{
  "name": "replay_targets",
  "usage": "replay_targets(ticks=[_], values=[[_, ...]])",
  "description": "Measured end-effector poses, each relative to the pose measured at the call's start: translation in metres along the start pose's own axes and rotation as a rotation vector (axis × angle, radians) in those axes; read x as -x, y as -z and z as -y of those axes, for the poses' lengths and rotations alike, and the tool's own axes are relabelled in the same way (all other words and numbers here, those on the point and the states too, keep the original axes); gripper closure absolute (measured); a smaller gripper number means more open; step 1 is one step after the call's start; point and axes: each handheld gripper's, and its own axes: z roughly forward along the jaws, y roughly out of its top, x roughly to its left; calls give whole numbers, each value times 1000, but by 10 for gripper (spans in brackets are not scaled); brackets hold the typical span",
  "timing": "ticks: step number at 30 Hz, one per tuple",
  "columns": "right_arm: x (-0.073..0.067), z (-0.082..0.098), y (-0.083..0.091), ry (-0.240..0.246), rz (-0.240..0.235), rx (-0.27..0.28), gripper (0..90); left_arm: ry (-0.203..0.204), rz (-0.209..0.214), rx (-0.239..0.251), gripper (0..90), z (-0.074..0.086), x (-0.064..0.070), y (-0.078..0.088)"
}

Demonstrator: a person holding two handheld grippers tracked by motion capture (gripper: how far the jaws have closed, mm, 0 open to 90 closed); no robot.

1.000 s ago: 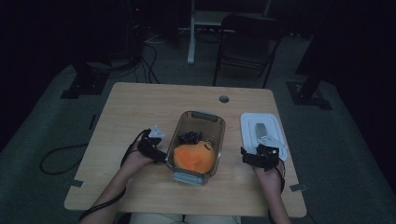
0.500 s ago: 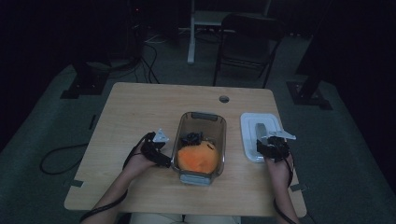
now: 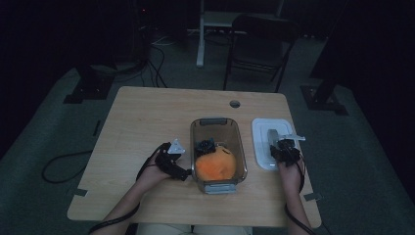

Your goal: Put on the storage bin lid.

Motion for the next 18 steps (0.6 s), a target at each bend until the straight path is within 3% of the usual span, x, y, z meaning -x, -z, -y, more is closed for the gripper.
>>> replay_targets(ticks=[4,9,14,18], values=[[1,0,5,-8,-1,8,670,-10,-6,13,3,-2,5,-2],[-1,-4,25,2,-4,45,672,-9,1,9,3,-3,7,-5],[-7,-13,57,32,-1,103,673,-10,6,6,3,-5,9,-8],[-16,-23,89,32,-28,173,674,-21,6,-7,3,-7,12,-11]])
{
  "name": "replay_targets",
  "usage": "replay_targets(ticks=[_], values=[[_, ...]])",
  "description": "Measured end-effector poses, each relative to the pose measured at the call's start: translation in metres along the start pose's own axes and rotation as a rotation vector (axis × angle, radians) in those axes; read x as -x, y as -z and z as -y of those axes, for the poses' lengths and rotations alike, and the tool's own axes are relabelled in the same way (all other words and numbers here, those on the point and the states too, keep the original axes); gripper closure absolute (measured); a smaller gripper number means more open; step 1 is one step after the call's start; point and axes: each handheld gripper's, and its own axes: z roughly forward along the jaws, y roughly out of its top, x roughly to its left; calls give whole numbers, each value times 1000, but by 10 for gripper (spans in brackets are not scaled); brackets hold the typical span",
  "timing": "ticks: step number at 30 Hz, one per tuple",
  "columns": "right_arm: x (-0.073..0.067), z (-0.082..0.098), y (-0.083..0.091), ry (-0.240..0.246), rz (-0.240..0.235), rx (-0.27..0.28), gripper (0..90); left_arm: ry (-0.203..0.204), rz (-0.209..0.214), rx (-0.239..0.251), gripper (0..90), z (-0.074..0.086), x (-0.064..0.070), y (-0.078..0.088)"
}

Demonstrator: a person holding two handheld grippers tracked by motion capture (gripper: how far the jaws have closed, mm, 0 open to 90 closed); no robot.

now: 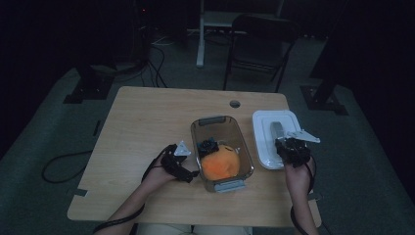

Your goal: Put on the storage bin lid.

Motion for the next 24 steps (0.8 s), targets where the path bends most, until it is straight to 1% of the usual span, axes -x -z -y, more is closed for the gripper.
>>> replay_targets(ticks=[2,5,8,10,11,12,14,15,19,20,21,22,24], values=[[-7,-9,15,9,-12,39,674,-1,3,-1,3,-1,1,-2],[-19,-20,35,22,-53,95,674,-7,6,-3,3,-3,3,-3],[-35,-28,52,37,-103,131,674,-12,7,-6,3,-5,6,-5],[-47,-32,60,46,-142,149,674,-13,8,-5,3,-6,7,-7],[-47,-32,60,46,-142,149,674,-13,8,-5,3,-6,7,-7],[-65,-36,66,70,-192,156,674,-17,10,-8,3,-8,9,-9],[-77,-37,66,97,-220,148,674,-22,11,-8,3,-8,10,-9],[-85,-38,65,109,-242,142,674,-19,10,-5,3,-8,10,-9],[-106,-38,58,131,-298,123,674,4,-1,1,3,-4,8,-8],[-106,-38,58,131,-298,123,674,4,-1,1,4,-4,8,-8],[-111,-38,56,135,-309,116,674,10,-2,1,4,-2,8,-7],[-121,-36,50,144,-324,102,674,12,-9,-1,3,0,7,-6],[-128,-34,46,149,-332,86,674,15,-14,-4,4,2,6,-5]])
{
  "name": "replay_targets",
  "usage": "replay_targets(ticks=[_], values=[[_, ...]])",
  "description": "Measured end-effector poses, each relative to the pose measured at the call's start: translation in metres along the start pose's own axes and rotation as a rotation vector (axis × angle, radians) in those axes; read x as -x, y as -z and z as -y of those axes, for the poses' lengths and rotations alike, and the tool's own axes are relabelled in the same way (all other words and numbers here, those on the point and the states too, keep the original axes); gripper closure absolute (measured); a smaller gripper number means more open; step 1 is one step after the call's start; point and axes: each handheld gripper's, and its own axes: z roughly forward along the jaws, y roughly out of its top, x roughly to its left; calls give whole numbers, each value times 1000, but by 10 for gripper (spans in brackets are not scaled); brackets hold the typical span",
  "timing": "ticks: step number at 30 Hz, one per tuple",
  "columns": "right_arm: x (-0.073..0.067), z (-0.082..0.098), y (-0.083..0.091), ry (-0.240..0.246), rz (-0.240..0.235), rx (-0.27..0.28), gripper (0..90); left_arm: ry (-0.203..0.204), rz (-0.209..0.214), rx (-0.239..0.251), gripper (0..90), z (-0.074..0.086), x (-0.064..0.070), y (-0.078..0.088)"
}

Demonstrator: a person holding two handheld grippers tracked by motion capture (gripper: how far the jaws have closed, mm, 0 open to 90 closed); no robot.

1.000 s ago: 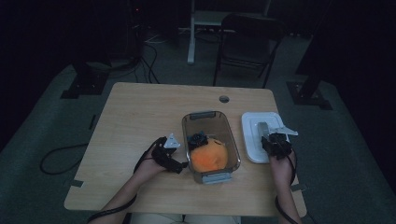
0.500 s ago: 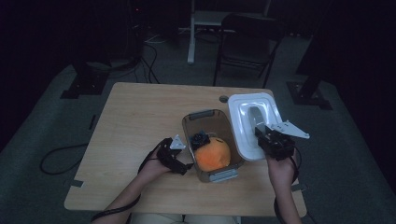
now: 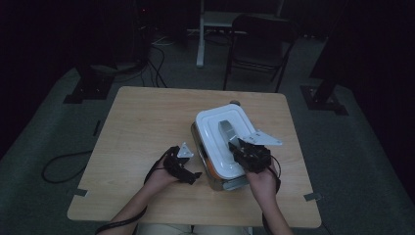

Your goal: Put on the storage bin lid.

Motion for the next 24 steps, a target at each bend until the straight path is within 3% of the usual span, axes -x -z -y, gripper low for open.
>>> replay_targets(ticks=[9,22,24], values=[[-14,6,-22,6,-31,-62,674,16,-19,0,4,9,-2,8],[-16,15,-21,-22,-36,-58,671,19,-22,0,4,8,-2,8],[-14,15,-21,-24,-57,-50,608,19,-20,3,4,7,-2,8]])
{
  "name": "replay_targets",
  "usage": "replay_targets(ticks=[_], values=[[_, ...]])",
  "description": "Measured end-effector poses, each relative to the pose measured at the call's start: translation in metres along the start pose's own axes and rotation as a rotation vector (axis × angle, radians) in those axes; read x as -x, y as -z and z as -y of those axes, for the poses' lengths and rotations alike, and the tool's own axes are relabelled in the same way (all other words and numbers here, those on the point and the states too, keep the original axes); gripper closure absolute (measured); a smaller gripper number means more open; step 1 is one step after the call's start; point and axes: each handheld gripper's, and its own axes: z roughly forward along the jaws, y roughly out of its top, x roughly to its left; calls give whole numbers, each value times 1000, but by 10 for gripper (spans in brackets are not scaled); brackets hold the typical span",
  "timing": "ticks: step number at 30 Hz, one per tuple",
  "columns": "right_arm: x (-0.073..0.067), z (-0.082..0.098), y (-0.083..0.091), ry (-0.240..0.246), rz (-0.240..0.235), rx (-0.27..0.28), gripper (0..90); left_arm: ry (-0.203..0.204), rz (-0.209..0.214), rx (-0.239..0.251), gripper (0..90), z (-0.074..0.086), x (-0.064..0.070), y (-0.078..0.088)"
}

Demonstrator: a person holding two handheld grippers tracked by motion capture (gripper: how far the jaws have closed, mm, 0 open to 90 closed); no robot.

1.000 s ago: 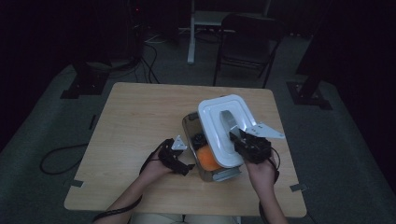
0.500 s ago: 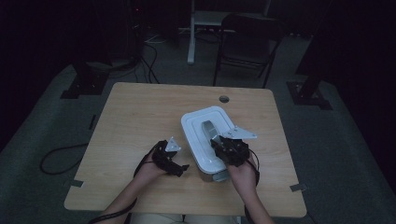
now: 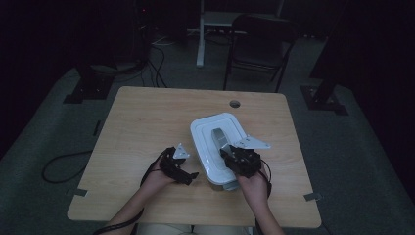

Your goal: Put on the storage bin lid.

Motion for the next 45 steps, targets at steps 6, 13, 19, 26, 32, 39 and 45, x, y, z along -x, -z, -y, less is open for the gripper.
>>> replay_targets(ticks=[6,13,19,26,32,39,45], values=[[9,-4,16,1,32,63,369,12,-1,5,4,-2,-2,-2],[43,-4,30,-3,153,129,135,39,-2,24,4,-5,-4,-1],[84,5,28,-32,203,161,122,39,-5,27,4,-7,-6,-1],[128,34,3,-88,314,89,122,50,-8,41,4,-11,-8,0],[138,62,-16,-153,288,53,122,55,-7,53,4,-15,-8,0],[126,76,-36,-141,212,2,121,51,-3,63,4,-20,-7,2],[122,82,-38,-157,184,19,133,44,-9,60,4,-22,-9,5]])
